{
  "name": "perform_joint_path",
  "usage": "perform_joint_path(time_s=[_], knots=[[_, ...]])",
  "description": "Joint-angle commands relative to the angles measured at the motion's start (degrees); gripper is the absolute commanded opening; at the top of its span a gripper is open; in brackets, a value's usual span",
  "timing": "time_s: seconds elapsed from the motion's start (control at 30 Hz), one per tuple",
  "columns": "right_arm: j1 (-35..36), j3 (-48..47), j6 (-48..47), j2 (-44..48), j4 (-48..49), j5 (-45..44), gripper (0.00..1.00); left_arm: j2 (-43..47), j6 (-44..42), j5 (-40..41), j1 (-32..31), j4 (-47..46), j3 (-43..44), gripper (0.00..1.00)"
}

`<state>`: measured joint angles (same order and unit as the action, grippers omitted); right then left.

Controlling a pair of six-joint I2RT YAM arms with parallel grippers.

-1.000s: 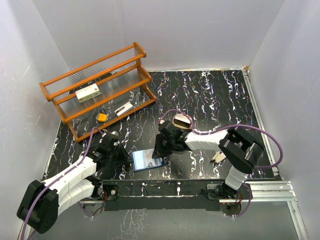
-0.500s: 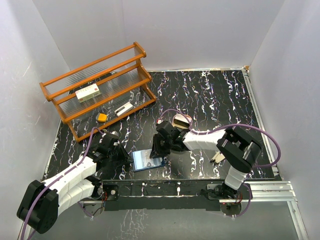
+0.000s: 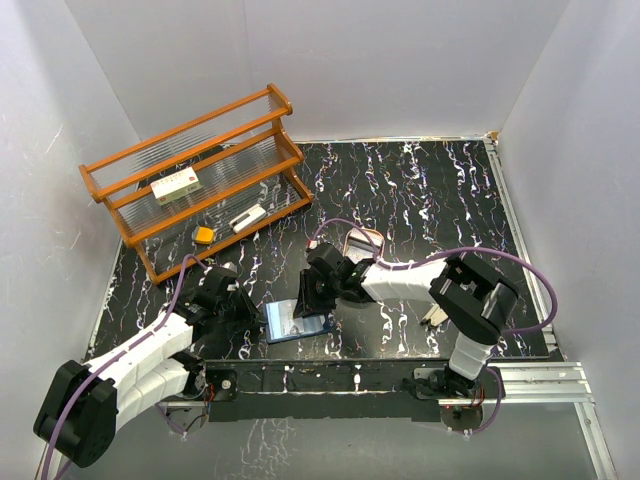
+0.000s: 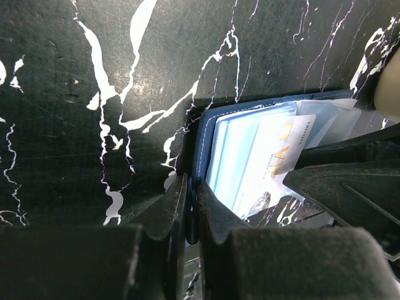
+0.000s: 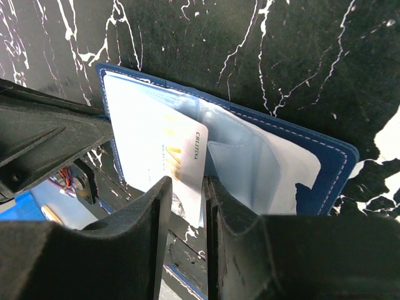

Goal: Put the credit cards into the card holder
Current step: Insert the credit card into the card holder.

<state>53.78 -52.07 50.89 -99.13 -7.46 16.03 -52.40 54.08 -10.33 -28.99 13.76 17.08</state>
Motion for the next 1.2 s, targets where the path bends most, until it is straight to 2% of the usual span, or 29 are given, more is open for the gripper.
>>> perform_joint_path(time_s=[0.0, 0.4, 0.7, 0.93, 1.17], knots=[[0.75, -2.85, 0.04, -1.02, 1.84, -0.30, 0.26, 0.77, 0.58, -1.27, 0.08, 0.06, 0.15, 0.00], [1.42, -5.18, -0.68, -3.25, 1.47, 0.85, 0.28, 2.84, 2.43, -2.35, 0.08, -2.22, -0.96, 0.00], [1.41, -1.43, 1.05, -0.98, 3.42, 0.36, 0.29, 2.64, 2.67, -2.05, 0.08, -1.58, -1.19, 0.00], [1.40, -0.01, 1.09, 2.87, 1.66, -0.72, 0.36, 3.33, 2.91, -1.03, 0.10, -0.93, -1.26, 0.00], [1.83, -0.40, 1.67, 1.86, 1.96, 0.33, 0.34, 3.51, 3.24, -1.11, 0.12, -1.66, -1.72, 0.00]])
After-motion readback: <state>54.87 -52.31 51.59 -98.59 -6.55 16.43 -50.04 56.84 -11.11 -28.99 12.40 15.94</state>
